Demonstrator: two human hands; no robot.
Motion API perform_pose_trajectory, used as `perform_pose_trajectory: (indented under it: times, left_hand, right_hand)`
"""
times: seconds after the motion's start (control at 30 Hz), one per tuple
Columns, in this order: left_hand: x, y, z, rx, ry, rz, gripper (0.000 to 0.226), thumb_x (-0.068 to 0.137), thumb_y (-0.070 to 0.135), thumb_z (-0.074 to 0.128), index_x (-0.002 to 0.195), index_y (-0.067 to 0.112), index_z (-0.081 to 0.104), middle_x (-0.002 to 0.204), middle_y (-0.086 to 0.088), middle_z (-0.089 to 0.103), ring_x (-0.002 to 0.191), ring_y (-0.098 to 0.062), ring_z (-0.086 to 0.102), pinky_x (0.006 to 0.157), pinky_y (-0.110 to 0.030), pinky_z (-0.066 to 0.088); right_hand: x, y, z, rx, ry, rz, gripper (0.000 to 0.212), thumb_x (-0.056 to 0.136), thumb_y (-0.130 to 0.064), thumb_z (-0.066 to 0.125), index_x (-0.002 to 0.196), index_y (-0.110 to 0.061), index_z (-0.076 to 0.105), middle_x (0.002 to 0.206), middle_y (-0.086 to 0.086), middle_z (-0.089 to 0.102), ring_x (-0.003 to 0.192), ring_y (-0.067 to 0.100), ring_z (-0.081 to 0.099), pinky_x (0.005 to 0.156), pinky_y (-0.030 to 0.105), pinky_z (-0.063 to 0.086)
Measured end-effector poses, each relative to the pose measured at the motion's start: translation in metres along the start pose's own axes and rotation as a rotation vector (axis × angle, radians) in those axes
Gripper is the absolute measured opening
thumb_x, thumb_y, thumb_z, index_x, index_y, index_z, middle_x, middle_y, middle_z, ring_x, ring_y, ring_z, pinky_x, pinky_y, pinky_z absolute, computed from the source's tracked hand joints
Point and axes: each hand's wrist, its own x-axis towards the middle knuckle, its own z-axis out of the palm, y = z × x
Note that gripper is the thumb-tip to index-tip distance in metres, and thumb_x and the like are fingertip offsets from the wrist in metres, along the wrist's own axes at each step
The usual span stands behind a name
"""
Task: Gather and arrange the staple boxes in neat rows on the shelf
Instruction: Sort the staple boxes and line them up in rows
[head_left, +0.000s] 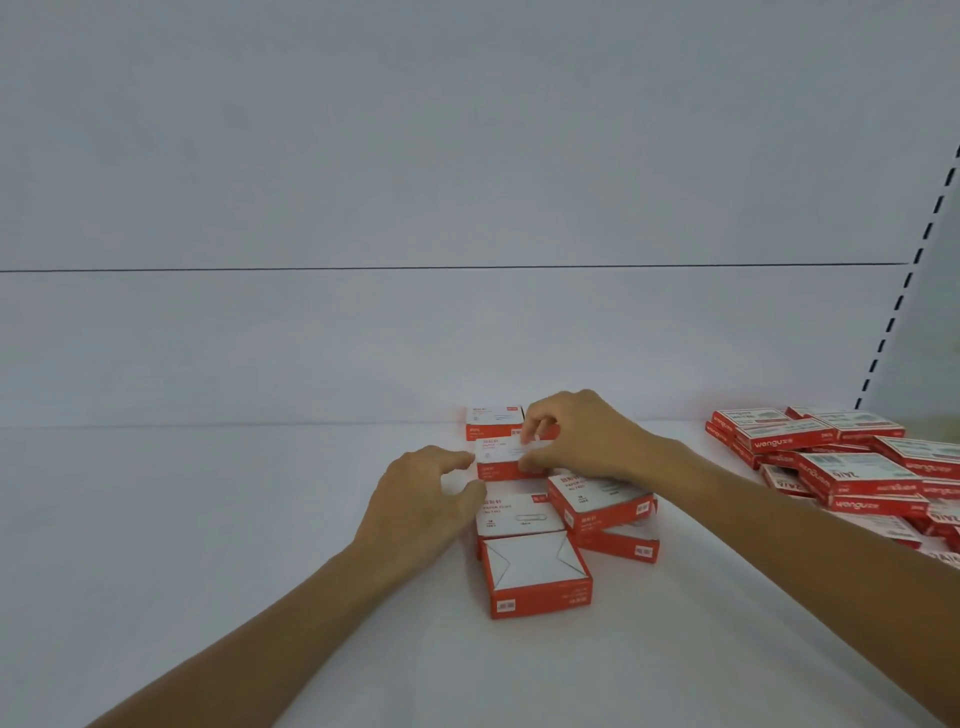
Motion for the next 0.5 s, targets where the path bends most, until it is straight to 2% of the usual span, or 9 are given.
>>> perform_pose_trajectory:
  times: [0.1,0.2,0.33,0.5]
  left_hand:
    - [0.0,0.002,-0.001,0.024,-0.036,-0.01,0.029,0.088,0.027,0.054,0.115,0.019,0.063,0.122,0.005,0.06,0.109,-0.009,0.053,0.091,-0.02,0.038]
    - [-0.001,0.002,-0.001,0.02,-0.057,-0.011,0.023,0.088,0.029,0.054,0.104,0.021,0.068,0.115,0.005,0.064,0.099,-0.007,0.053,0.09,-0.022,0.042]
    - [-0.002,0.004,-0.001,0.032,-0.125,-0.015,0.022,0.085,0.037,0.058,0.098,0.023,0.069,0.115,0.006,0.062,0.101,-0.009,0.053,0.093,-0.028,0.045]
    - [-0.004,0.004,-0.003,0.041,-0.178,0.005,0.022,0.082,0.041,0.061,0.095,0.024,0.068,0.115,0.006,0.062,0.105,-0.01,0.053,0.094,-0.032,0.045]
  right_hand:
    - [0.005,-0.002,0.001,-0.034,0.0,0.03,0.032,0.078,-0.029,0.072,0.105,-0.014,0.067,0.126,0.005,0.058,0.105,0.017,0.059,0.074,0.02,0.043]
    - [0.012,-0.005,0.003,-0.036,-0.007,0.056,0.031,0.077,-0.026,0.073,0.103,-0.01,0.068,0.119,0.007,0.062,0.094,0.017,0.059,0.064,0.016,0.041]
    - [0.024,-0.009,0.006,-0.06,-0.021,0.079,0.029,0.076,-0.023,0.074,0.101,-0.008,0.07,0.112,0.007,0.065,0.081,0.011,0.056,0.053,0.011,0.035]
    - [0.033,-0.009,0.006,-0.054,-0.018,0.108,0.027,0.075,-0.021,0.076,0.098,-0.008,0.071,0.117,0.009,0.064,0.099,0.02,0.061,0.054,0.01,0.034]
